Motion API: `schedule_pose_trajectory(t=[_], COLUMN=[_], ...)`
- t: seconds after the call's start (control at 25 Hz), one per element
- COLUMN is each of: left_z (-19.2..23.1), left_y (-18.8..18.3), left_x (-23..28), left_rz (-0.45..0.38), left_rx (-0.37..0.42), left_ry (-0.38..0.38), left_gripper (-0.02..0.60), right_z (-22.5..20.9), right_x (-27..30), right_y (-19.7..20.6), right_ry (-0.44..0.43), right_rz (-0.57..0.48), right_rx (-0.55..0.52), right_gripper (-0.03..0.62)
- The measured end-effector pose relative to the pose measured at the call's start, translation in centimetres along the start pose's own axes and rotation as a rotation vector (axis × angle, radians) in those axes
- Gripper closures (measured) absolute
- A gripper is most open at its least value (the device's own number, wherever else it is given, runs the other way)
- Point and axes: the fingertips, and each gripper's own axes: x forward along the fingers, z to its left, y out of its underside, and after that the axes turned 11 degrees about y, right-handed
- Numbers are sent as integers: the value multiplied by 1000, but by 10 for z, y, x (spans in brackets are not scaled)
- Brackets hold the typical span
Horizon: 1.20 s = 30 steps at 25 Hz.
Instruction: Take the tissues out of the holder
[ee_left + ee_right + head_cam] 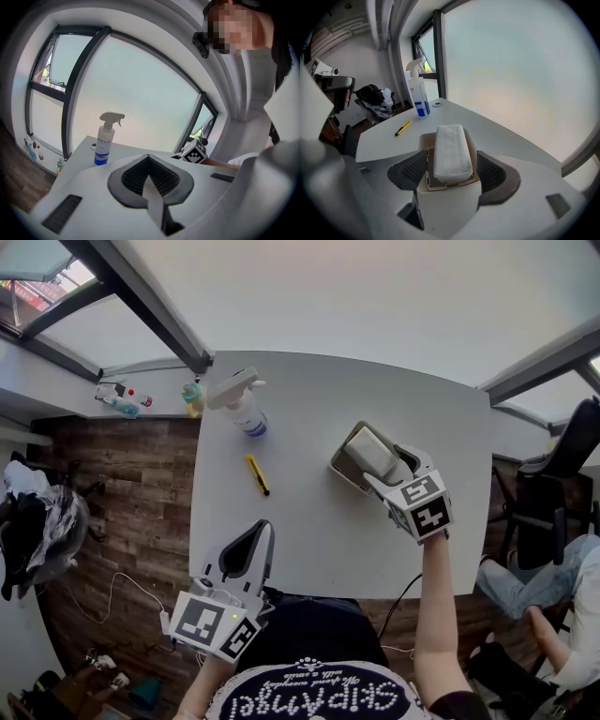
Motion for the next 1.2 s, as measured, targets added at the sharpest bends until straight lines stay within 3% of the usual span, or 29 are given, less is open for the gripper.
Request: schedule_pose_trajectory(t=[0.48, 1.2], left_z=[7, 16], left_y=[0, 1], left_x=[-4, -7], left_rz=[-7, -7], left_rx=[-18, -39], left_ry=[-20, -34], left_gripper=[580, 580], right_z=[7, 6], right_x=[23, 52], right_y=[0, 18], right_ry=[-36, -1], right_rz=[73, 210], right_rx=[-57, -108], right_gripper=[278, 279])
